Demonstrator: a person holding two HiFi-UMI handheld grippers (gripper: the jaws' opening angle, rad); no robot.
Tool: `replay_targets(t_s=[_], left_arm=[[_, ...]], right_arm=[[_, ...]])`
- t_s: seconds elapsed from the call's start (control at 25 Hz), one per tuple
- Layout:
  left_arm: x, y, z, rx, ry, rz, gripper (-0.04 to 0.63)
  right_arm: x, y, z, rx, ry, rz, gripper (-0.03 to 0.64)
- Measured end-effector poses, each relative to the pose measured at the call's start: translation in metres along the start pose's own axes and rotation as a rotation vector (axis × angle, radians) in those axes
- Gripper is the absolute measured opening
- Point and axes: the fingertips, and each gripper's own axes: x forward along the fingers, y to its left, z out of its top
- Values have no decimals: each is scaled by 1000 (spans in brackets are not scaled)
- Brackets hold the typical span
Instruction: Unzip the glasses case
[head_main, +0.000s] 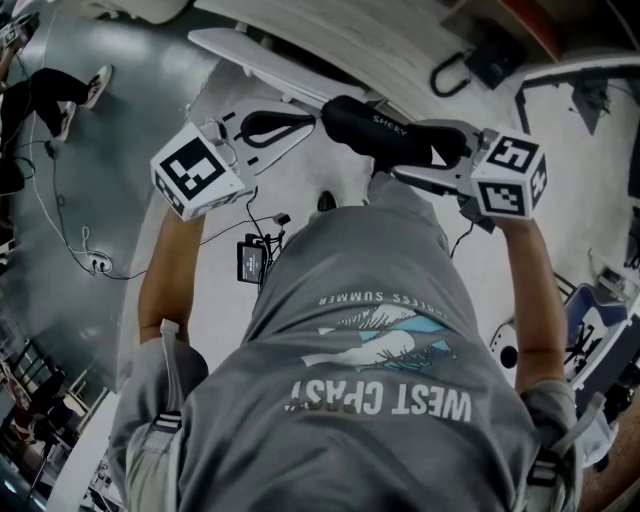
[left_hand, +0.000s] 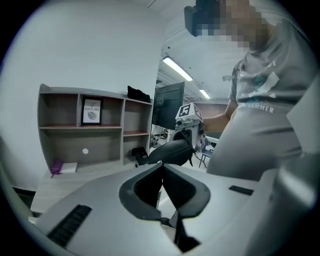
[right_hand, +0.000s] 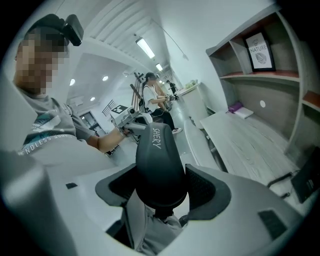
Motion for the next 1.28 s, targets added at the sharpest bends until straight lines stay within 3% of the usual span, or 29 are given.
replay_targets(t_s=[0.28,0.52,0.96,1.28], left_arm=[[3,-4,-2,-19,16,-4,0],[29,-38,4,-3,19,-98,-1],[42,-36,8,-41,10,-54,0],[43,-31,5,-71,1,-42,-1]], right_arm=[[0,-3,-1,42,10,-14,307],[7,-7,2,99,6,-27,306],[11,-13,0,245,-27,-8,307],[17,-18,2,258,-26,4,309]])
